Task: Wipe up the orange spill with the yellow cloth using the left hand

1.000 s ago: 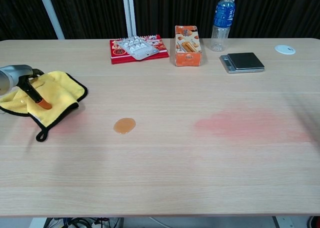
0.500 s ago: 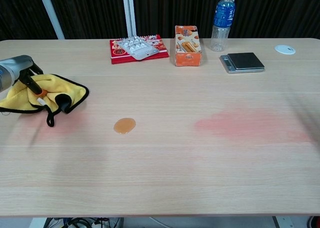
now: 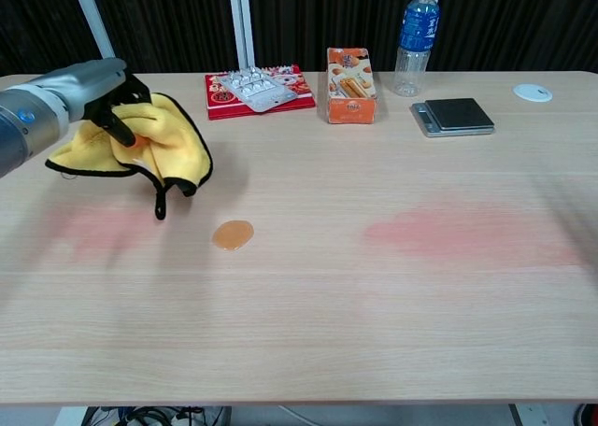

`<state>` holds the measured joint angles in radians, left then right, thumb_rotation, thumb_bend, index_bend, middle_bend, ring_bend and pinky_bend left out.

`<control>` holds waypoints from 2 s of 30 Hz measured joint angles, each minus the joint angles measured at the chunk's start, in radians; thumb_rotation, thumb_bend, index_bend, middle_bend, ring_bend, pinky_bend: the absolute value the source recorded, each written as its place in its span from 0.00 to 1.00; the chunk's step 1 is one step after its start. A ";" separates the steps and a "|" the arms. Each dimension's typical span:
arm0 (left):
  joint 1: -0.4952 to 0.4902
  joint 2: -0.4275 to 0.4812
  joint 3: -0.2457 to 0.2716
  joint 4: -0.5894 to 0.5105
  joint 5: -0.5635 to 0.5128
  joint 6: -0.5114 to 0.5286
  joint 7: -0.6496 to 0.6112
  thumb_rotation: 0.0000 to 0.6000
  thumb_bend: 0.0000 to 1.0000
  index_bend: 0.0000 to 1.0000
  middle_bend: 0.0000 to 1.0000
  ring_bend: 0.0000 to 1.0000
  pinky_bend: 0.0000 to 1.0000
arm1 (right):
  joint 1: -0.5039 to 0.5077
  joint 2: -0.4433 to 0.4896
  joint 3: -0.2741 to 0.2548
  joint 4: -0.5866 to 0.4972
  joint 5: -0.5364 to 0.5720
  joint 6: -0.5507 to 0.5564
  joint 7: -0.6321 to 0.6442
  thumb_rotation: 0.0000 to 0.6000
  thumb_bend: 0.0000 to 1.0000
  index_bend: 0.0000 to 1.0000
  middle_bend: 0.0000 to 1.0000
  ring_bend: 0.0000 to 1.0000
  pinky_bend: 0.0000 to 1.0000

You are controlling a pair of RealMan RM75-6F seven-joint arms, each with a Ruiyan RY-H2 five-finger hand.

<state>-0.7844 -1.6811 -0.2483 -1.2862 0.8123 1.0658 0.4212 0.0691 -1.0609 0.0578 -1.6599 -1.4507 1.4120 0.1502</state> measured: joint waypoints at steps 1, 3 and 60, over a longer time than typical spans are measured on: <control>-0.003 -0.004 0.007 -0.008 0.012 0.000 0.002 1.00 0.47 0.72 0.71 0.63 0.69 | 0.000 0.000 0.000 0.000 0.001 0.000 0.002 1.00 0.17 0.00 0.00 0.00 0.13; -0.011 -0.021 0.020 -0.017 0.030 -0.003 0.014 1.00 0.47 0.72 0.72 0.63 0.69 | 0.000 0.001 0.001 0.000 0.002 -0.001 0.004 1.00 0.17 0.00 0.00 0.00 0.13; -0.007 -0.133 0.025 0.137 -0.023 -0.087 0.176 1.00 0.47 0.73 0.72 0.64 0.69 | -0.004 0.002 0.005 -0.003 0.007 0.002 0.022 1.00 0.17 0.00 0.00 0.00 0.13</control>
<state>-0.7919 -1.8138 -0.2229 -1.1495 0.7888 0.9790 0.5971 0.0652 -1.0584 0.0632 -1.6629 -1.4433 1.4142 0.1725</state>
